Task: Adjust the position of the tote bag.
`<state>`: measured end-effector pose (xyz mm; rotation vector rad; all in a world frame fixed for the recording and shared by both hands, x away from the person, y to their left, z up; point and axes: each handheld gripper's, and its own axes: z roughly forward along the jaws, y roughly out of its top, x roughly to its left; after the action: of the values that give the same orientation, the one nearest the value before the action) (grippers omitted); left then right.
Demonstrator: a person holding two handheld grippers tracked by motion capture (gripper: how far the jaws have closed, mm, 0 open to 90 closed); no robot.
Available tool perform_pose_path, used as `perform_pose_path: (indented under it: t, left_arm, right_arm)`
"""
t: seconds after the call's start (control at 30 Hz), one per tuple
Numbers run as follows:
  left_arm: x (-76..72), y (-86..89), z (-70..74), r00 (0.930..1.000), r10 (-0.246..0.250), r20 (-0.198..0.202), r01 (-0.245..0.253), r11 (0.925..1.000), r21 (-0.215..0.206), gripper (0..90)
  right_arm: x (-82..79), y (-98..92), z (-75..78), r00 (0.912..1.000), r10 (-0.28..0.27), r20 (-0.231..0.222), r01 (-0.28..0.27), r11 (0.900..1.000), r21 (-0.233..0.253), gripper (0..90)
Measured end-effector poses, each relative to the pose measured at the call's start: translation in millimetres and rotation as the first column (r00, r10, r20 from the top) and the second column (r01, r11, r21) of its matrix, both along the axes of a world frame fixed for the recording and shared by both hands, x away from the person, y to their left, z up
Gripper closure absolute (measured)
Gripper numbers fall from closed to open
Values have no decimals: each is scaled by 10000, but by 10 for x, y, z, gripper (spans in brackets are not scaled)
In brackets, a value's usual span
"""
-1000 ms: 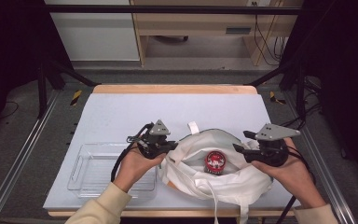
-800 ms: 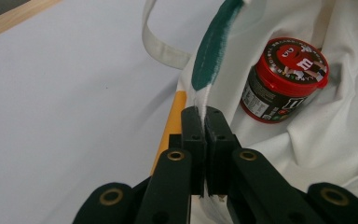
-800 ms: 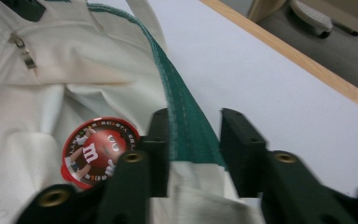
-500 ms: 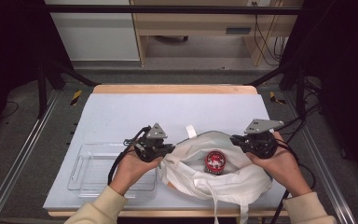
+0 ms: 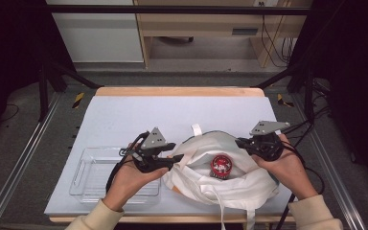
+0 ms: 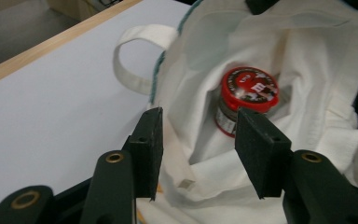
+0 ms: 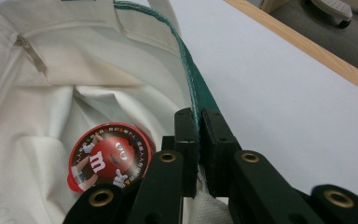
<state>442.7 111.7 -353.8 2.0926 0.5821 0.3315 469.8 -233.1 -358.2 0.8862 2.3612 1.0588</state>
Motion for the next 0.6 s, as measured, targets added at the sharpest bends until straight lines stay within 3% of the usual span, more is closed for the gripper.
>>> perform_pose_path:
  t: [0.13,0.27,0.4,0.43,0.47,0.5,0.6]
  left_arm:
    - [-74,-78,-26,9965,-831,47,828,9957,422,470]
    - [-110,-173,-104,9889,-1485,7,1479,9850,886,439]
    - [-105,-239,-174,9801,-1978,-153,1979,9695,1447,385]
    - [-99,-262,-210,9763,-2144,-303,2164,9609,1729,362]
    - [-99,-262,-210,9763,-2144,-303,2164,9609,1729,356]
    - [-90,-286,-253,9724,-2290,-451,2334,9523,1964,345]
    - [-84,-303,-278,9714,-2323,-490,2374,9486,2094,337]
  right_arm:
    - [-1,-10,-2,10000,-3,-25,3,10000,77,854]
    - [3,-15,-1,10000,8,-77,-8,9999,109,853]
    - [8,-23,1,9999,12,-109,-10,9999,137,851]
    - [9,-26,4,9999,19,-132,-18,9999,136,850]
    - [9,-26,4,9999,19,-132,-18,9999,136,850]
    - [12,-26,4,9999,24,-128,-22,9999,143,850]
    - [15,-26,10,9999,30,-139,-28,9999,139,850]
